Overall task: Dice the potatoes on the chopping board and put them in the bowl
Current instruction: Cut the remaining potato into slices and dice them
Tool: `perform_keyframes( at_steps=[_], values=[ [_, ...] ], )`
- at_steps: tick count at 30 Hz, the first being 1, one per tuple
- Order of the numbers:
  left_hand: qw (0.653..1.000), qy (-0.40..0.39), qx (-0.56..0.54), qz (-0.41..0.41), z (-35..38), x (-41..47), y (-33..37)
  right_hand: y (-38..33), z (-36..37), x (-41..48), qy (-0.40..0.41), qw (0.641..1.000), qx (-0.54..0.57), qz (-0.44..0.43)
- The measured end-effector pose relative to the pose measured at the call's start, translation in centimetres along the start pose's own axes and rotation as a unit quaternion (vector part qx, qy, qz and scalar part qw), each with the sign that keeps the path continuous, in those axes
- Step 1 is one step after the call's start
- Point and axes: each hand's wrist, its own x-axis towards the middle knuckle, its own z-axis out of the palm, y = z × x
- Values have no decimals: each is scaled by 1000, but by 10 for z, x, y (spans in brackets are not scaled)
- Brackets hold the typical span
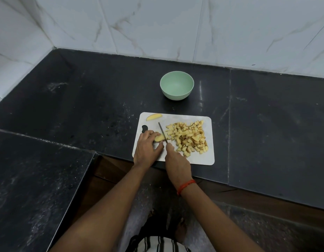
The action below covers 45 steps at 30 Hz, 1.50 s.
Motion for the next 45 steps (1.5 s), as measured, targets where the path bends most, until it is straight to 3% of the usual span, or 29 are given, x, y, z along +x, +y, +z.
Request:
perform_keyframes(
  at_steps=[10, 14, 18, 45],
  values=[
    [1000, 9, -12, -16, -1, 0, 3, 36, 1, -56, -71, 996, -47, 25],
    [998, 17, -45, -43, -3, -4, 4, 35, -1, -46, -35, 999, 20, 35],
    [997, 27, -48, -44, -2, -5, 5, 21, -3, -21, -13, 1000, 17, 18],
    [999, 3, -48, -16, -4, -1, 2, 13, 0, -5, -61, 998, -2, -14]
  ],
)
